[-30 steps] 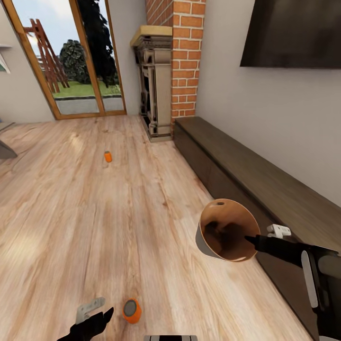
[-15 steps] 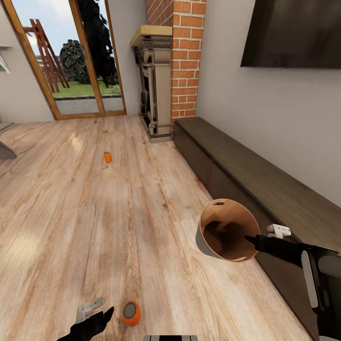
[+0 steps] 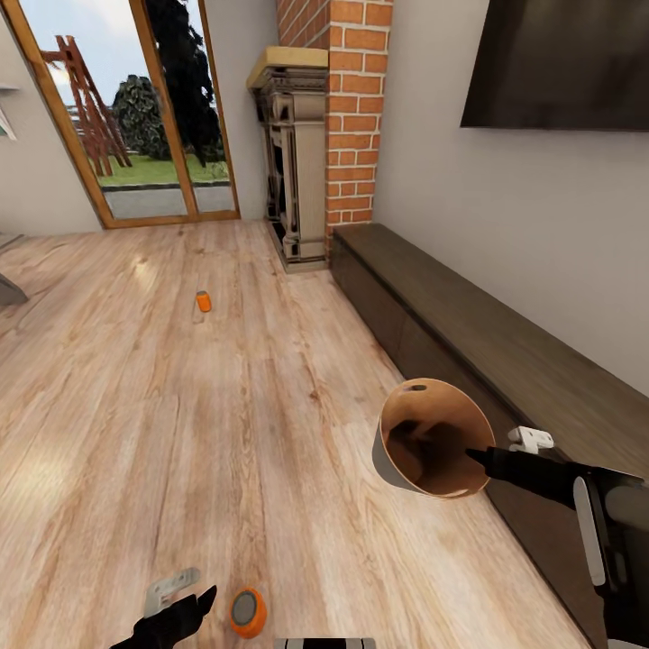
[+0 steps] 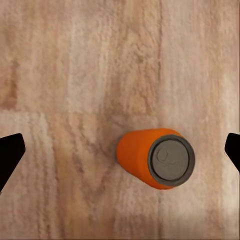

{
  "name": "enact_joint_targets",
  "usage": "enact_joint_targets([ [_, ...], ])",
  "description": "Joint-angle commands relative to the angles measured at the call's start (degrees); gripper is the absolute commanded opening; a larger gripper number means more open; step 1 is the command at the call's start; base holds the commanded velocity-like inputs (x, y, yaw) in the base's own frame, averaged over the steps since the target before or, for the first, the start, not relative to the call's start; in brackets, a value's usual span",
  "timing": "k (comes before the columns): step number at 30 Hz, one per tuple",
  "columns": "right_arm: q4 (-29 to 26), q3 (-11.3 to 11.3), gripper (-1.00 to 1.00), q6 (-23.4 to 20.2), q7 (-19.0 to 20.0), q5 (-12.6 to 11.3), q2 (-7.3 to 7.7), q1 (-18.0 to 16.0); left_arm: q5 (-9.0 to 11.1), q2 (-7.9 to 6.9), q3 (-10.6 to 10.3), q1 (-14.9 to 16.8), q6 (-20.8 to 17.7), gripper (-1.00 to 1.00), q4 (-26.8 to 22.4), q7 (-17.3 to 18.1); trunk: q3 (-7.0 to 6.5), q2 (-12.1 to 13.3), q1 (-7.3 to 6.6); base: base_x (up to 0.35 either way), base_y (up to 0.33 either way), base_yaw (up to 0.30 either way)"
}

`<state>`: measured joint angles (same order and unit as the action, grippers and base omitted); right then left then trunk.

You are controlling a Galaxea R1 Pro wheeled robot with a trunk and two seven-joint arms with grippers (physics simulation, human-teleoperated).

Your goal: Put the three can of soda from the living room inside the tash can in the kitchen.

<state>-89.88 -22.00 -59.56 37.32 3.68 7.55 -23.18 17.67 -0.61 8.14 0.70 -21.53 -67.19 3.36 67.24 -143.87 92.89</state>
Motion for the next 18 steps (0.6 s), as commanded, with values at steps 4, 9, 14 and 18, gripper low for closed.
enact_joint_targets([
  [4,-0.04,0.03,-1.0,-0.44,0.12,-1.84,0.01,-0.02,0.0,0.08,-0.05,-0.01,0.37,1.0,0.04,-0.04,-0.01,0.0,-0.01,0.11,0.0,0.0],
  [9,-0.04,0.09,-1.0,-0.44,0.12,-1.84,-0.04,-0.02,0.0,0.08,-0.06,0.0,0.43,1.0,0.04,-0.03,-0.01,0.0,-0.01,0.014,0.0,0.0],
  [14,-0.04,0.11,-1.0,-0.44,0.12,-1.84,-0.08,-0.02,0.0,0.11,-0.06,0.0,0.44,1.0,0.04,-0.02,-0.01,0.0,-0.01,0.001,0.0,0.0],
  [18,-0.04,0.11,-1.0,-0.44,0.12,-1.84,-0.08,-0.02,0.0,0.12,-0.06,-0.02,0.44,1.0,-0.02,-0.02,-0.01,0.0,-0.01,0.0,0.0,0.0],
])
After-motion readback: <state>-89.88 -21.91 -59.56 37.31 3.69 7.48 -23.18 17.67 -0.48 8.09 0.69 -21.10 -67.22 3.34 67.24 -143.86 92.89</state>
